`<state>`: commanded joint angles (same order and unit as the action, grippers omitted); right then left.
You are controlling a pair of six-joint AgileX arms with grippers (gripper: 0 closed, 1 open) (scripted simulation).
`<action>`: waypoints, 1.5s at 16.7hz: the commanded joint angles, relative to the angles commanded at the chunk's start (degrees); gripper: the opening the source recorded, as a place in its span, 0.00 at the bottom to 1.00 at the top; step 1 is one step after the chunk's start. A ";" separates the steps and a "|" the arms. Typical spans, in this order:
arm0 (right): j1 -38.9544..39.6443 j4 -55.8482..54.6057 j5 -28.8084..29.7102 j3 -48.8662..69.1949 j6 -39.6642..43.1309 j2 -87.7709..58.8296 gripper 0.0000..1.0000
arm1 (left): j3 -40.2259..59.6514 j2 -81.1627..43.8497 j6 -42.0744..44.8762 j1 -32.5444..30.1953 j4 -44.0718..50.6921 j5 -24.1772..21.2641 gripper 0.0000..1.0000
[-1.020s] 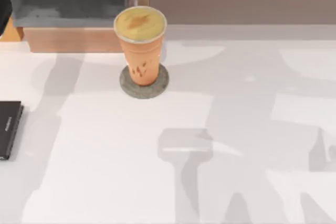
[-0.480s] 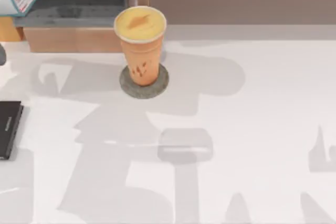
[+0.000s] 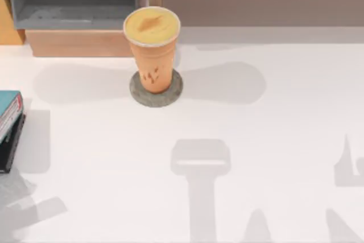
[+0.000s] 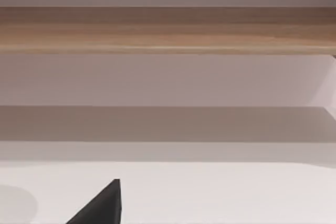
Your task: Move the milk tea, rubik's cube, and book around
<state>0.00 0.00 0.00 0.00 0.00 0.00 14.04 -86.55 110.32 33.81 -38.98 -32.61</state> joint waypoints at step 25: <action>0.00 0.00 0.00 0.00 0.00 0.00 1.00 | -0.67 -2.52 1.19 1.01 -0.47 0.75 0.75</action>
<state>0.00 0.00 0.00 0.00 0.00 0.00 13.37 -89.07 111.52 34.82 -39.45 -31.86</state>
